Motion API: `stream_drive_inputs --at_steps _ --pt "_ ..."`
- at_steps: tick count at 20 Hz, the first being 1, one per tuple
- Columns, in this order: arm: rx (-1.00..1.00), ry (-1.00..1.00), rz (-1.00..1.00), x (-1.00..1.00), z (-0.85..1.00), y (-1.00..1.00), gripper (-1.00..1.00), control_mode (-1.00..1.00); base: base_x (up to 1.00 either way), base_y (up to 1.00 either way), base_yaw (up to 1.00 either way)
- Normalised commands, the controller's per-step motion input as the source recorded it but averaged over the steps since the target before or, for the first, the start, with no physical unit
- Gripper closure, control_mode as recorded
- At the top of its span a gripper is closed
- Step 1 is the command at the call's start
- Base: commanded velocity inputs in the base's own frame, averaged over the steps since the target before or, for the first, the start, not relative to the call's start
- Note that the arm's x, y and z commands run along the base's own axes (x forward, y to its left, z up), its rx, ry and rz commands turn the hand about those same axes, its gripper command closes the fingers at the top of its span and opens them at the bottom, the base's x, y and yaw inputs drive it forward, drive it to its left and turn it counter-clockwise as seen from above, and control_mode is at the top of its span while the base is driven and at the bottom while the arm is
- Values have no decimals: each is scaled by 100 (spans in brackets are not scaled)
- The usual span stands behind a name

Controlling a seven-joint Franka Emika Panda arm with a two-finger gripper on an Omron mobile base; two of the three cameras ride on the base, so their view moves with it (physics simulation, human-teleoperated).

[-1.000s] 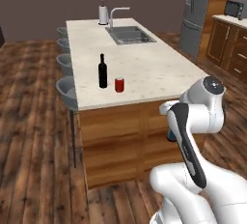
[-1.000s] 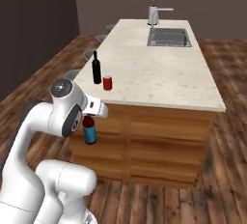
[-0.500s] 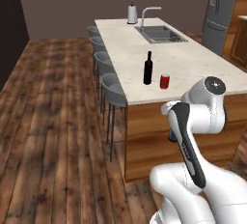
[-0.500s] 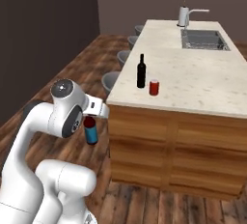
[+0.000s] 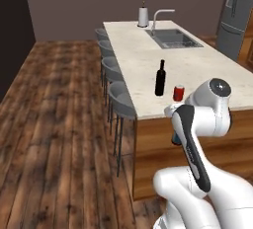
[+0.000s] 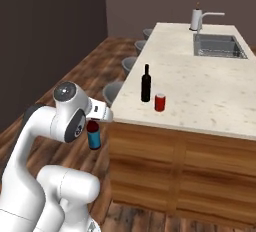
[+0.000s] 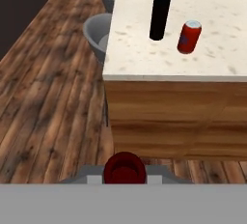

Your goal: Move the drinks to the dining counter.

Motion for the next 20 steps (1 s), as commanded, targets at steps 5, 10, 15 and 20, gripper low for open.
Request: stream_drive_inputs --at_steps 5,10,15,20 --pt "0 0 0 0 0 0 100 100 42 -12 0" --pt "0 0 0 0 0 0 100 100 43 -3 0" --pt "0 0 0 0 0 0 100 100 53 0 0" --pt "0 0 0 0 0 0 100 100 53 0 0"
